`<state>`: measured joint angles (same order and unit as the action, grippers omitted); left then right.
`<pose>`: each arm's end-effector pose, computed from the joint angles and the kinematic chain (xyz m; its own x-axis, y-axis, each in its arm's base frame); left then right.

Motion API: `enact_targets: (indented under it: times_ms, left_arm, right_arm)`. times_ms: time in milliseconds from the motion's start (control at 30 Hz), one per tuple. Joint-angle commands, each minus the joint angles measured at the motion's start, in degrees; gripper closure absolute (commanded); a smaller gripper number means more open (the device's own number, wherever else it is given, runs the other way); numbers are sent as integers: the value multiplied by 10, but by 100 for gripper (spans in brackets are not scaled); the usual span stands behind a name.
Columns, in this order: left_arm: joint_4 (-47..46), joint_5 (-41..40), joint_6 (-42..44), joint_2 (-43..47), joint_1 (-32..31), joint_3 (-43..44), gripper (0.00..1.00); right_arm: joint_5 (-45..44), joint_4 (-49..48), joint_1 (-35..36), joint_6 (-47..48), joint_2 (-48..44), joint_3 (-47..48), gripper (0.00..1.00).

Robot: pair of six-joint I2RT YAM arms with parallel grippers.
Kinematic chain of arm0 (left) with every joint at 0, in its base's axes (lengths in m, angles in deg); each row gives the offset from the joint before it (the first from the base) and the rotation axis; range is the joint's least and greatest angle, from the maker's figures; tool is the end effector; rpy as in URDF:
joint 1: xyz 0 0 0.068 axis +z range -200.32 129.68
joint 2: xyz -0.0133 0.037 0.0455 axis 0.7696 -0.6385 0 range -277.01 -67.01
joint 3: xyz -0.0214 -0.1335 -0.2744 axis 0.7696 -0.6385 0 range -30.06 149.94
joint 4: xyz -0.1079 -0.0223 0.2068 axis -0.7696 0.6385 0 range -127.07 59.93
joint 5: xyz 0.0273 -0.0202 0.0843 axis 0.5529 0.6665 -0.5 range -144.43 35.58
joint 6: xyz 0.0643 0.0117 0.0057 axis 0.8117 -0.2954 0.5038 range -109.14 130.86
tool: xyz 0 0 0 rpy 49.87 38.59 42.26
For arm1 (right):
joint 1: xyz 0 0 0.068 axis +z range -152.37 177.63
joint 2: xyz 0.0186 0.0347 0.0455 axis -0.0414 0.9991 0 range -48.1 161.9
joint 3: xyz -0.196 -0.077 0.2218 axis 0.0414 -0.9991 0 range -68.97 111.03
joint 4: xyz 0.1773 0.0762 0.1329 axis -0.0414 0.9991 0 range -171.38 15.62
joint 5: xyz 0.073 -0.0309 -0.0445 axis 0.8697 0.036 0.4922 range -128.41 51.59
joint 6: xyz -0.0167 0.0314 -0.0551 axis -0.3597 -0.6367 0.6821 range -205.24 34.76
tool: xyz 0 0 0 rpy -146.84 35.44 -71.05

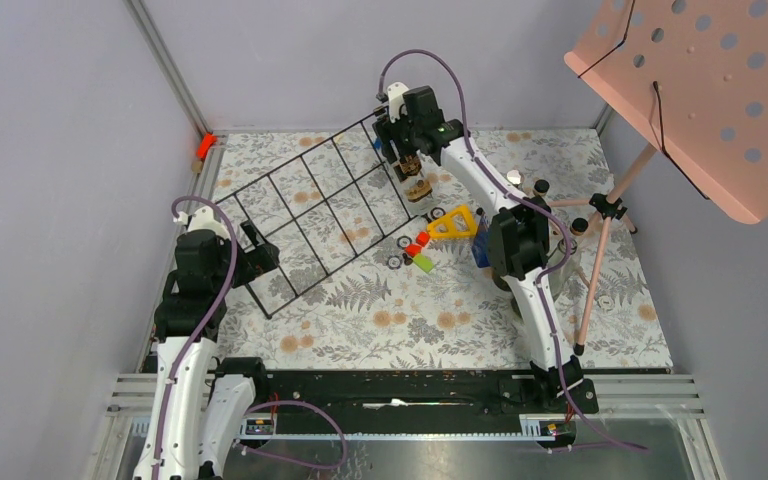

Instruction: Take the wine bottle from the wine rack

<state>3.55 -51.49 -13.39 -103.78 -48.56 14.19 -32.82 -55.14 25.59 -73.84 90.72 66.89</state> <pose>0.0925 0.0001 0.3109 -0.5032 -0.4258 -0.7520 -0.2132 0.9045 -0.3694 0.5031 0.2728 0.2973 -0.3154 -0.3900 -0.8651 -0.6162 0.7775 -0.1259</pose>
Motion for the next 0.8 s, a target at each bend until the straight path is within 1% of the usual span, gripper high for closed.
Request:
enact_targets:
  times_ms: [0, 100, 267, 333, 400, 433, 467, 767]
  left_arm:
    - [-23, -14, -1, -1, -1, 6, 1]
    - [-22, -15, -2, -2, -1, 6, 1]
    - [-22, -18, -2, -1, -1, 7, 1]
    - [-22, -18, -3, -1, -1, 7, 1]
    - [-22, -18, -3, -2, -1, 7, 1]
    - [-22, -19, -3, -3, -2, 7, 1]
    - [-22, -18, -3, -3, -2, 7, 1]
    - [-22, -19, -4, -2, -1, 6, 1]
  right_arm:
    - [-4, -22, -1, -6, 4, -3, 29]
    - [2, -22, -1, -5, -1, -7, 38]
    - [6, -22, -1, -1, -20, -15, 60]
    - [6, -22, -1, 1, -33, -16, 73]
    - [2, -25, -2, 0, -48, -16, 92]
    - [1, -26, -1, -1, -55, -15, 99]
    - [1, -26, -1, -1, -67, -15, 100]
    - [12, -48, -1, -3, -143, -58, 100]
